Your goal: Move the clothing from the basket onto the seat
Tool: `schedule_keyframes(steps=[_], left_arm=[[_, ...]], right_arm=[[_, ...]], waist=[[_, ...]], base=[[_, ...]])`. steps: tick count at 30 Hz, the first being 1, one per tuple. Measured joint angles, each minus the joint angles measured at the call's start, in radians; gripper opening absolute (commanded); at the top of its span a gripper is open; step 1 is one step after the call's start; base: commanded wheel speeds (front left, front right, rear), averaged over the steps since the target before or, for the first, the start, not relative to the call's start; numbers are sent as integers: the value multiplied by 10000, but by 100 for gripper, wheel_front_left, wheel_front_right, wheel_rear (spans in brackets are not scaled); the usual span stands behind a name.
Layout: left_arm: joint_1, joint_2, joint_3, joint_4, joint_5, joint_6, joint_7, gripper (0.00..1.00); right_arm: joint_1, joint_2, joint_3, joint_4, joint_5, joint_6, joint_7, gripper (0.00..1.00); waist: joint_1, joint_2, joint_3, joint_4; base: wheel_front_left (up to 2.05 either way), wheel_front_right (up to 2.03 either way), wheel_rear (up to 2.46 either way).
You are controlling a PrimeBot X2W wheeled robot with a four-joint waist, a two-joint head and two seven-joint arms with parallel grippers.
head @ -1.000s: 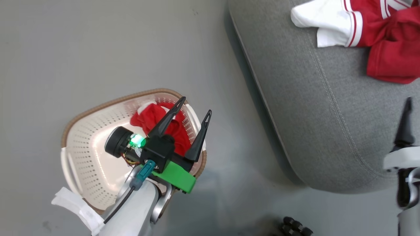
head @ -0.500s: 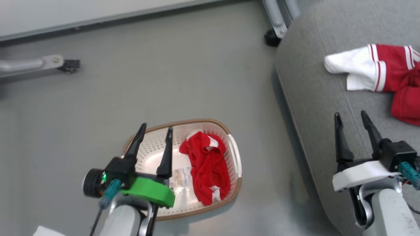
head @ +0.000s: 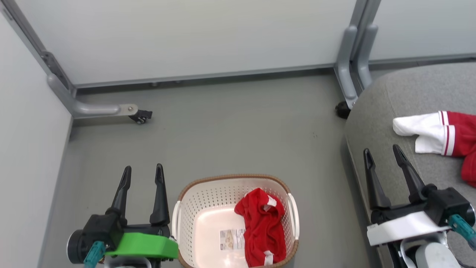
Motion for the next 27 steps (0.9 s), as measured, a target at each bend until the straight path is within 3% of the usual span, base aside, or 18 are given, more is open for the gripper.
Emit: schedule_keyframes(steps=[10,27], left_arm=[[1245,-8,207,-978,571,-157,0,100],[1693,-12,105,-711,771,-349,0,100]], right_arm=[[1310,2,196,-788,132,0,0,100],[1719,-4,199,-623,132,0,0,100]], waist=[[0,0,-985,133],[0,0,-1500,-141]], base=[[0,0,0],[0,0,0]])
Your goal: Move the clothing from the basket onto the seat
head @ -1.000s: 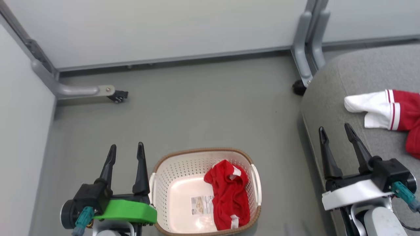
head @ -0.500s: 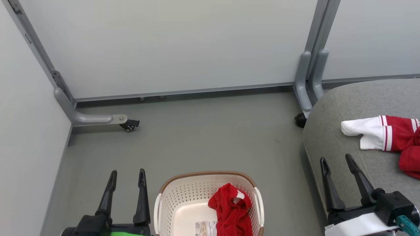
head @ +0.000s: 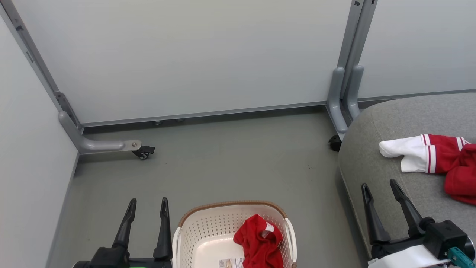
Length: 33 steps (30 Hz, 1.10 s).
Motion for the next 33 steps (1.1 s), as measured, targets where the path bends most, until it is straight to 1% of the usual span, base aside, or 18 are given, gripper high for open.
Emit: schedule_keyframes(steps=[14,21,26,31,33], left_arm=[[-4,0,-36,-21,-2,33,0,100],[-291,0,-303,196,-268,-6,0,100],[-1179,0,-571,464,-343,-153,0,100],[-3014,-2,-1066,1126,0,-546,0,100],[-3787,-8,-1243,1519,54,-681,0,100]], right_arm=[[2,2,-25,42,-38,0,0,100],[-38,2,-238,-50,121,0,0,100],[-639,2,-677,-291,844,0,2,100],[-1996,0,-905,-732,677,0,0,100],[-2449,2,-922,-882,502,0,0,100]], waist=[[0,0,15,-90],[0,0,423,-178],[0,0,1135,-242],[0,0,2229,-305],[0,0,2832,-326]], base=[[0,0,0],[0,0,0],[0,0,0],[0,0,0],[0,0,0]])
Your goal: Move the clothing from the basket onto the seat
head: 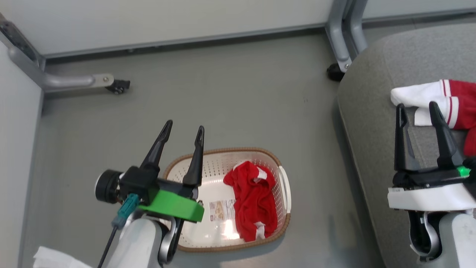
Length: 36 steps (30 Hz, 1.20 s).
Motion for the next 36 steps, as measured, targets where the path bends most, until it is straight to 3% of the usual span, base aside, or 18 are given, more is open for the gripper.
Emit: schedule_keyframes(steps=[5,9,15,25,36], left_arm=[[-1681,-6,-604,1605,230,-382,0,100],[-2967,-12,-1461,3873,261,-560,0,100],[-4922,-33,-4429,6878,-1601,-629,439,100],[-6905,594,-7852,7797,-4744,-629,1764,100],[-7998,1206,-9369,8253,-6355,-629,2284,100]], right_arm=[[-895,-2,-2,-322,-374,0,0,100],[-1370,0,69,-564,-573,0,0,100],[-2018,-6,201,-989,-196,0,2,100],[-2607,-10,497,-1647,67,0,2,100],[-2962,-12,700,-2217,451,0,2,100]], waist=[[0,0,1483,-8],[1,0,2672,-41],[2,0,4307,-202],[3,0,6463,-736],[3,0,8130,-1434]], base=[[0,0,0],[0,0,0],[0,0,0],[0,0,0],[0,0,0]])
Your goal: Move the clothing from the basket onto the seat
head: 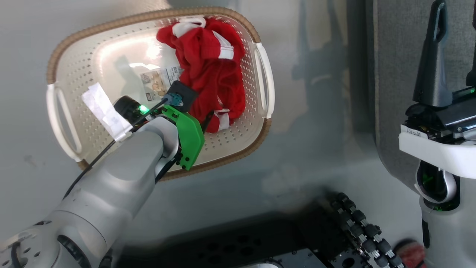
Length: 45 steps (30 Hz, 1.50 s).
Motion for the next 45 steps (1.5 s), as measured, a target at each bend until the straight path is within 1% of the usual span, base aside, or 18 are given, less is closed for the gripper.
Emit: schedule_keyframes(steps=[5,9,17,18,19,24,27,32,35,39,43,45], left_arm=[[-261,115,-255,353,-161,0,12,100],[-370,92,-324,577,-213,0,-140,100],[-429,-6,-401,472,-353,0,-545,100],[-439,-8,-405,476,-311,0,-589,34],[-439,-6,-410,485,-244,0,-696,0],[-433,-46,-422,640,-81,0,-984,0],[-417,-174,-424,805,173,0,-1465,0],[-156,-393,-424,1150,364,0,-2100,0],[-44,-443,-357,1258,614,13,-2215,0],[296,-451,646,286,1047,500,-2261,0],[1373,-230,1737,-788,1787,949,-2274,0],[1906,-186,2245,-1285,2240,1080,-2274,0]], right_arm=[[-126,-2,219,-207,12,0,-2,100],[-126,4,491,-311,-157,0,0,100],[-94,4,600,-349,-280,0,0,100],[-86,4,646,-355,-326,0,0,100],[-82,4,696,-359,-360,0,0,100],[-75,4,731,-364,-485,0,-2,100],[-90,4,639,-303,-546,0,0,100],[-138,6,652,-121,-558,0,0,100],[-139,8,696,12,-548,0,0,100],[-41,10,683,301,-543,0,-2,100],[309,12,765,658,-556,0,0,100],[512,13,836,826,-548,0,-2,100]], waist=[[0,0,530,-276],[-1,0,823,-456],[-1,0,1135,-634],[-1,0,1136,-644],[-1,0,1129,-656],[-2,0,1053,-711],[-2,0,969,-672],[-2,0,533,-573],[-2,0,119,-478],[-2,0,-558,-308],[-2,0,-1381,-93],[-2,0,-1828,9]], base=[[0,0,0],[0,0,0],[0,0,0],[0,0,0],[0,0,0],[0,0,0],[0,0,0],[0,0,0],[0,0,0],[0,0,0],[0,0,0],[0,0,0]])
